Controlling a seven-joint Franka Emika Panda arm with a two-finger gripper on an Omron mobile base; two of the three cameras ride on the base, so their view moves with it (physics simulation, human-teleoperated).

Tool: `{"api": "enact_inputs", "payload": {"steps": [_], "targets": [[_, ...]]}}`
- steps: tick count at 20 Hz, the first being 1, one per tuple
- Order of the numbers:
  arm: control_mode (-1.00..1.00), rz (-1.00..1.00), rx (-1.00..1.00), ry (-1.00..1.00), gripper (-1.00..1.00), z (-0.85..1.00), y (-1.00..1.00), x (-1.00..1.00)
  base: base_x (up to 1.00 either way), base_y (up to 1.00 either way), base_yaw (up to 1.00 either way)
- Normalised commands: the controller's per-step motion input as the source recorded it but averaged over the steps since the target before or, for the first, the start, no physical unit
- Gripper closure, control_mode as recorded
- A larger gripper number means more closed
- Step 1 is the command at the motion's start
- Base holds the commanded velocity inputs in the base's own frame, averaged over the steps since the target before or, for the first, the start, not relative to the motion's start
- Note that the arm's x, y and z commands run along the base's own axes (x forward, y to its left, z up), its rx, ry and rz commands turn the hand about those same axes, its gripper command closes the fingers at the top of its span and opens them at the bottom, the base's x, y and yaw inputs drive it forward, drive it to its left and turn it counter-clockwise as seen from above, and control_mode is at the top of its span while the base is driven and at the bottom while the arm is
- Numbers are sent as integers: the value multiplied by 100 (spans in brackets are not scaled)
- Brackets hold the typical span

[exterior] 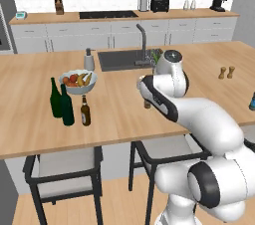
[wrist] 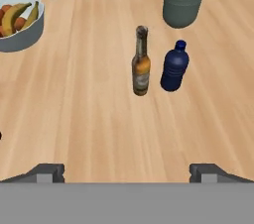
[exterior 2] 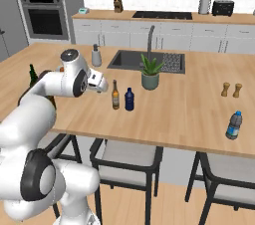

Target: Move the plastic bottles in the middle to the plastics group, and the glass bottles in the middle to the glass group.

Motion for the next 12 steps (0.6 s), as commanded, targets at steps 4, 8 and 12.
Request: {"api": "enact_inputs", "payload": {"steps": [4,8,12], "targets": [[-100,0,2,-21,-100,0,-40,11,0,0,0],[-100,0,8,-2,-100,3,-24,30,0,0,0],[-100,0,7,0,-100,5,-3,39,0,0,0]]}}
